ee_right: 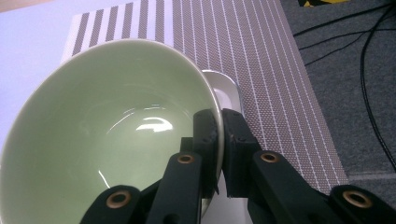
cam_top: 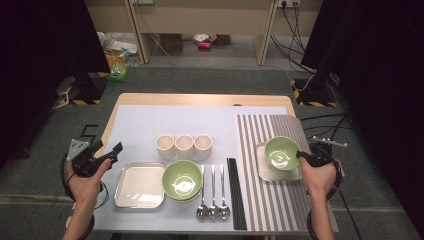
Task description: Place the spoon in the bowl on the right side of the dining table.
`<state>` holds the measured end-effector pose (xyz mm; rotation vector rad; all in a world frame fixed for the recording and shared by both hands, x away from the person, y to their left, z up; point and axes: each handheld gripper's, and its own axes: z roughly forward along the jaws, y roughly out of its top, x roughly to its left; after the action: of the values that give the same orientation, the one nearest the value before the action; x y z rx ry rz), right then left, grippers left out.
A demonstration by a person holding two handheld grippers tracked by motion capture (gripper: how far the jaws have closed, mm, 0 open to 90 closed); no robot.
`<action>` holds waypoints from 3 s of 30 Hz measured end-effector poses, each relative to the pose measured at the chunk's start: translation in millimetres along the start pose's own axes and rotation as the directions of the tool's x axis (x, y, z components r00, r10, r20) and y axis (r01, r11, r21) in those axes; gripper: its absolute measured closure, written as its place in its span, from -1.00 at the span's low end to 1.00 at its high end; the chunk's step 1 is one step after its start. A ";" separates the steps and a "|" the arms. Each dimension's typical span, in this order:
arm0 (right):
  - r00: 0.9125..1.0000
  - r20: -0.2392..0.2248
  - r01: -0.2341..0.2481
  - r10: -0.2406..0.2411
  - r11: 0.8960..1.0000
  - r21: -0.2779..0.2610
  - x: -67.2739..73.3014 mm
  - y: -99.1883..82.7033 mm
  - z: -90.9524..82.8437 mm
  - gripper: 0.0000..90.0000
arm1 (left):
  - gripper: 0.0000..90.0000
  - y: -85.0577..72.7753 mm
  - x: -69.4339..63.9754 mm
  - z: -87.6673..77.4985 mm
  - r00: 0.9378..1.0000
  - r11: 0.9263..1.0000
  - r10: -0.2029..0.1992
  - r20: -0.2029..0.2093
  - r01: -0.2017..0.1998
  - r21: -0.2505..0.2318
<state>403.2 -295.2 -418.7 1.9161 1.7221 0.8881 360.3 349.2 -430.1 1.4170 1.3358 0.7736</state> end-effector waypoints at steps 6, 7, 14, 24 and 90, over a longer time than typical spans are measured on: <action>1.000 0.001 0.007 -0.007 1.000 0.001 -1.4 -1.4 1.4 0.90 | -0.53 -0.1 -0.2 0.2 1.000 1.000 0.001 0.000 -0.001 0.000; 1.000 0.001 0.006 -0.006 1.000 0.005 -1.6 -1.5 1.6 0.90 | -0.53 -0.2 -0.2 0.1 1.000 1.000 0.002 0.000 -0.002 0.002; 1.000 0.002 0.011 -0.011 1.000 0.028 -1.6 -3.3 3.8 0.89 | -0.53 -0.4 0.0 0.0 1.000 1.000 0.001 -0.001 -0.001 0.003; 0.999 -0.003 0.038 -0.038 0.999 0.024 -0.9 -0.6 6.2 0.84 | -0.52 -0.7 -0.7 0.2 1.000 1.000 0.001 0.000 -0.001 0.002; 0.981 -0.118 0.135 -0.153 0.980 -0.148 83.0 15.8 -19.8 0.27 | -0.52 0.7 0.4 -1.6 1.000 1.000 0.003 -0.003 -0.003 -0.003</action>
<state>403.5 -218.2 -378.7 1.6538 1.7954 1.0673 359.1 350.0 -429.1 1.4160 1.3347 0.7794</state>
